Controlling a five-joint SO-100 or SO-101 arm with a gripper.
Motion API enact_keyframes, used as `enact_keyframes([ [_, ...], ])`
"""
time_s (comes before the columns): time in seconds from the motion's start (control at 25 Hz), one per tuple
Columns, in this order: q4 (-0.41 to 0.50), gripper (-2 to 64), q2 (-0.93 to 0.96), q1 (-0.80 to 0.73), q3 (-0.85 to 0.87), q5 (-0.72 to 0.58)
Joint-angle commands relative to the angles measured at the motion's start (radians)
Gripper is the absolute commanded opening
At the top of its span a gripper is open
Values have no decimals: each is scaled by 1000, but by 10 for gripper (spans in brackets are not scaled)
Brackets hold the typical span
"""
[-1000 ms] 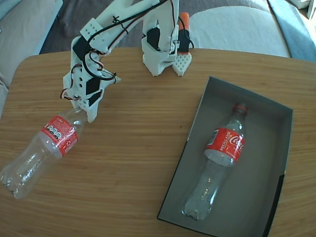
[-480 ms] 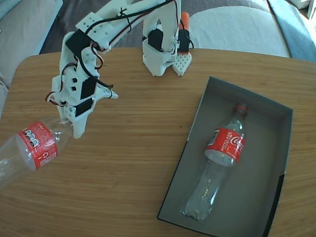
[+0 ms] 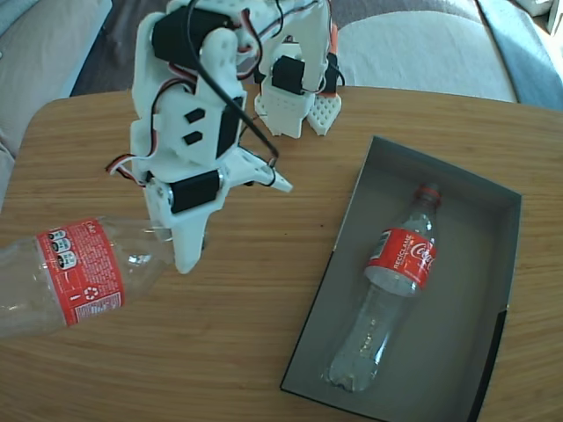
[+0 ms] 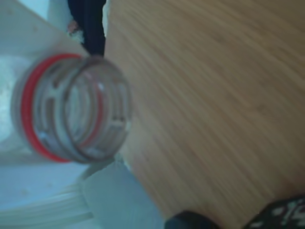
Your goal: Grasp the bottles and put them in the box.
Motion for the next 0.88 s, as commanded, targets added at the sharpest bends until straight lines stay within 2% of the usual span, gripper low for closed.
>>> enact_keyframes([
  [0.0,109,0,29,-66,-149,60],
  [0.2,293,0,29,-230,-273,176],
  [0.4,403,0,29,-446,-380,314],
  [0.84,397,-1,29,-897,-434,578],
])
